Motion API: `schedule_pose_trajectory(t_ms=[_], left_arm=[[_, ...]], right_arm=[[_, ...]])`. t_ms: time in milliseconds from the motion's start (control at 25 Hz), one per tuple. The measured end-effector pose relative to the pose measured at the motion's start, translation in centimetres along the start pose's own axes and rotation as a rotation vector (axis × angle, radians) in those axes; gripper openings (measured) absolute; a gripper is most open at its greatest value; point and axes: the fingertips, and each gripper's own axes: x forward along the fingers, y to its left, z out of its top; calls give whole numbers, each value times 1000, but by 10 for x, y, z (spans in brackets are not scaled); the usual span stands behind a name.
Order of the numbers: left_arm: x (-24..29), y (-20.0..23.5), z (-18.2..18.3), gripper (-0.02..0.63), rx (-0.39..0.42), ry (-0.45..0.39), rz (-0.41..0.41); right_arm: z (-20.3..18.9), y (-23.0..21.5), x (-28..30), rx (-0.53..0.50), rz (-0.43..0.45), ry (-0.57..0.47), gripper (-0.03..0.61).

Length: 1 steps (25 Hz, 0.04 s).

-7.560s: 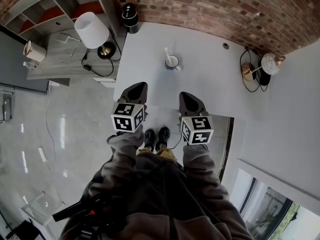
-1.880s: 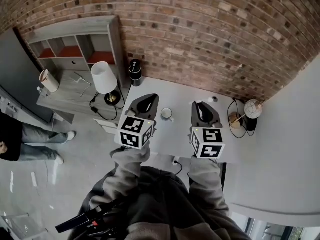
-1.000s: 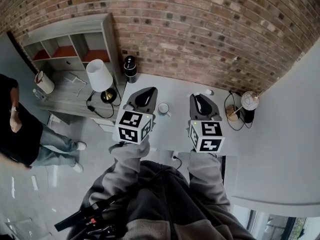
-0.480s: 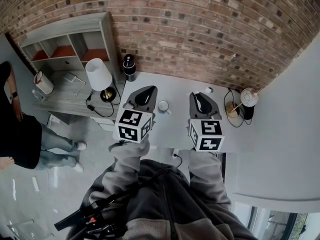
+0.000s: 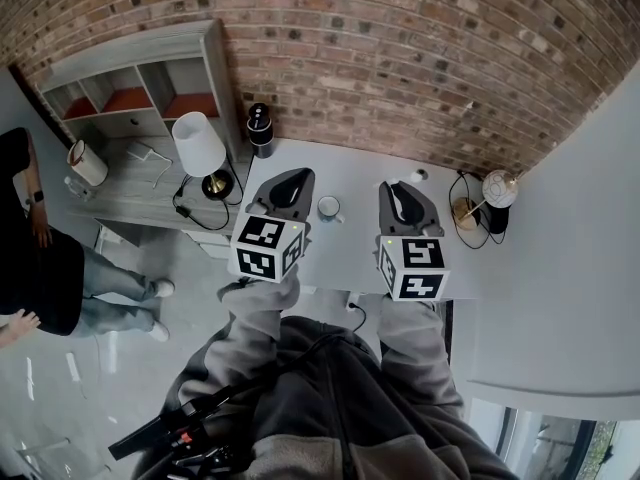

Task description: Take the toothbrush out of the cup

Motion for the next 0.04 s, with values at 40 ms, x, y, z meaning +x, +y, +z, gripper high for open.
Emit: schedule_pose_trajectory(t_ms=[40], left_arm=[[0,0,-1,5,0,1,-1]], right_arm=[[-1,0,0,-1,0,0,46]])
